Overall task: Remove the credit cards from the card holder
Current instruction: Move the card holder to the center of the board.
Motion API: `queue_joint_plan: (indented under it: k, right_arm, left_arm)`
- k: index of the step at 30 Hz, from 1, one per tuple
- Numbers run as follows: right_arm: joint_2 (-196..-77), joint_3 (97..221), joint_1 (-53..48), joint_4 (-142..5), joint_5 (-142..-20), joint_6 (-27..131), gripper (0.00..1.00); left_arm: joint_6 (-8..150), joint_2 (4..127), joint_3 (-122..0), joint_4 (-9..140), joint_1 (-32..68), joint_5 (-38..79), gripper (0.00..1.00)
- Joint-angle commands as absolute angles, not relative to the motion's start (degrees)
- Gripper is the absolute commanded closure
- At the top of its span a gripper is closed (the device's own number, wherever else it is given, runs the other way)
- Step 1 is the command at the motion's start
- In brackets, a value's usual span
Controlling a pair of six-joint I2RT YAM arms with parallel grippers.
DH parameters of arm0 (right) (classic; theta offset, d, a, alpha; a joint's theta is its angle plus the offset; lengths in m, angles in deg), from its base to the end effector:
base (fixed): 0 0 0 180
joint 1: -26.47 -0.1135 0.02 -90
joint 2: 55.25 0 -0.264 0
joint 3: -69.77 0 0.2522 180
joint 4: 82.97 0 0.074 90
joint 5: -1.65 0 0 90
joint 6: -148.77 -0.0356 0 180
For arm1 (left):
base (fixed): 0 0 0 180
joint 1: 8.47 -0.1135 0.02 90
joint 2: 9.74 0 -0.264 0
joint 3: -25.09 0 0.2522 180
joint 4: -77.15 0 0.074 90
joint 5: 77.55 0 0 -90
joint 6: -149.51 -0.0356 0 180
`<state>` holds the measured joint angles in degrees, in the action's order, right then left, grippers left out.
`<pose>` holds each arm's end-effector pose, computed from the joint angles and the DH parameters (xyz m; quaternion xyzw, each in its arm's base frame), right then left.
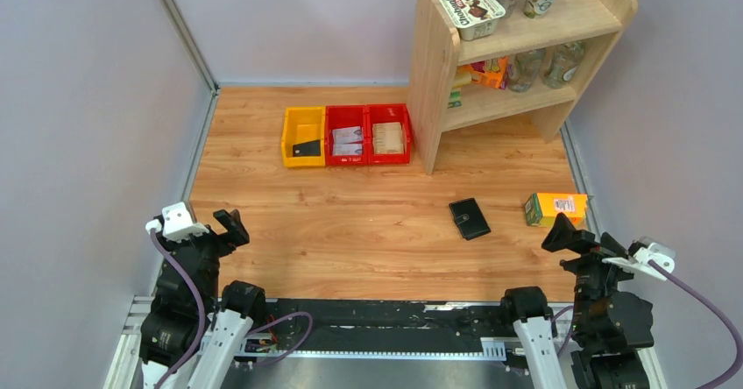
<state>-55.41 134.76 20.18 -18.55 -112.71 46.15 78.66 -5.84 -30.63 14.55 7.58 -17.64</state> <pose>-0.0285 -0.0179 0.3433 0.1875 0.6794 -0.0327 0.7087 0.0198 0.0129 0.3101 -0.1856 0.7392 0.0044 0.6474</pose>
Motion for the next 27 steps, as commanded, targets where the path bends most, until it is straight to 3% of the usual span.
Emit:
queue_joint_plan:
  k: [1, 7, 13, 19, 23, 27]
  right_arm:
    - [-52.7, 136.36, 20.05, -19.54, -111.73, 45.59, 0.0]
    - [-54.9, 134.43, 19.96, -21.92, -106.03, 42.95, 0.0]
    - [-65.6, 134.16, 19.88, -23.33, -98.38, 41.19, 0.0]
    - [-82.29, 137.14, 19.96, -22.45, -90.48, 39.17, 0.0]
    - [-93.8, 139.6, 19.96, -22.71, -79.84, 39.43, 0.0]
    - [-103.83, 139.7, 19.96, -23.76, -78.59, 39.7, 0.0]
  left_arm:
    - [78.14, -4.99, -31.13, 15.75, 7.7, -17.61, 0.01]
    - [78.22, -4.91, -30.95, 16.36, 7.7, -17.17, 0.01]
    - [79.36, -2.01, -30.07, 16.98, 7.7, -17.61, 0.01]
    - [82.62, 0.63, -27.44, 15.4, 7.61, -19.98, 0.01]
    - [81.74, 2.65, -26.38, 16.19, 7.7, -12.89, 0.01]
    - [83.32, 3.44, -24.98, 15.84, 7.7, -14.43, 0.01]
